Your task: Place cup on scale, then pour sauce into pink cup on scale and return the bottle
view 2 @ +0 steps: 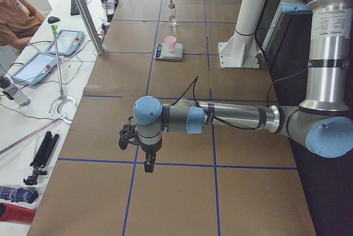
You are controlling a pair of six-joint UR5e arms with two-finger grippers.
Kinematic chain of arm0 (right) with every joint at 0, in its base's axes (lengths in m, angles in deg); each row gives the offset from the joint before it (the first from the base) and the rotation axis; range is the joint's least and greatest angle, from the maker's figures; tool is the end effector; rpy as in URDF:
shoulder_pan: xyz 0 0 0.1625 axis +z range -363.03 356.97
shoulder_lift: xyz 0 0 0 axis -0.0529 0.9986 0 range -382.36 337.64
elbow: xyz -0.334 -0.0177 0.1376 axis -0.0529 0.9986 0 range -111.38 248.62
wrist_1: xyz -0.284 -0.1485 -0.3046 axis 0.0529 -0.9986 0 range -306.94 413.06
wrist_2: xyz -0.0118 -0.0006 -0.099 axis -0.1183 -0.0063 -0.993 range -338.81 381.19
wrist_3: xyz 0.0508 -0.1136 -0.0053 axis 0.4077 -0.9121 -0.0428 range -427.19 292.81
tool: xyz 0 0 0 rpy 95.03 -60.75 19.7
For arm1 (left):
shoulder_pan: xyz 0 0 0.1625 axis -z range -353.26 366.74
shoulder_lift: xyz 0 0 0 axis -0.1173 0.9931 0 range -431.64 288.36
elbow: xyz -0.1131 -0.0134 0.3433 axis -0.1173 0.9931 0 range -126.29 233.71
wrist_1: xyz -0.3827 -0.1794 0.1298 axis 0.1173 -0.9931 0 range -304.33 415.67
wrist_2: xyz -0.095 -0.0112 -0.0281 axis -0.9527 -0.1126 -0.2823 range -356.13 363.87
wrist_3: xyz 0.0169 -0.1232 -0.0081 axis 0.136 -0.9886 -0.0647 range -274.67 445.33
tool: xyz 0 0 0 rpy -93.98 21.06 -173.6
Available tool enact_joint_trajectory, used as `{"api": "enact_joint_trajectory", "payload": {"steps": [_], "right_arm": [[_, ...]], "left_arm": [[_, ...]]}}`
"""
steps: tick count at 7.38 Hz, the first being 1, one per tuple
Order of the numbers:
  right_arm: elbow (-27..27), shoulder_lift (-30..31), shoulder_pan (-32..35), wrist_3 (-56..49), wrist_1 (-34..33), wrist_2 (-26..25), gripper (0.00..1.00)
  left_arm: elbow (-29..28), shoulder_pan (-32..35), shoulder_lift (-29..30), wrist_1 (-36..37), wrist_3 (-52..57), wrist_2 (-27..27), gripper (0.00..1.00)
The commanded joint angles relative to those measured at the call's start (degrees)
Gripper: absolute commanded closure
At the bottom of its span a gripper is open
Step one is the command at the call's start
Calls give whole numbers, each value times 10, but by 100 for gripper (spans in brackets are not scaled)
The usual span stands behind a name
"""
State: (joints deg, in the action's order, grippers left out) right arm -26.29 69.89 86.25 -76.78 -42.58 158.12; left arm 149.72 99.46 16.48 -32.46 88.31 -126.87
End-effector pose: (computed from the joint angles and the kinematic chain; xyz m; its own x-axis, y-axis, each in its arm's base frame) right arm 0.0360 -0.5025 0.5944 0.6717 -0.1372 0.7280 0.1260 0.9895 0.0703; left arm -0.0762 -0.5090 0.5840 0.7595 0.0416 -0.6492 0.0080 0.9973 0.0733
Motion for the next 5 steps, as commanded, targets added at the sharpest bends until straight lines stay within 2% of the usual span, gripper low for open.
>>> {"api": "enact_joint_trajectory", "payload": {"steps": [1,5], "right_arm": [[-1,2,-6,-1,1,1,0],[4,0,-17,0,6,1,0]], "left_arm": [[0,0,-1,1,0,0,0],[-2,0,-1,1,0,0,0]]}}
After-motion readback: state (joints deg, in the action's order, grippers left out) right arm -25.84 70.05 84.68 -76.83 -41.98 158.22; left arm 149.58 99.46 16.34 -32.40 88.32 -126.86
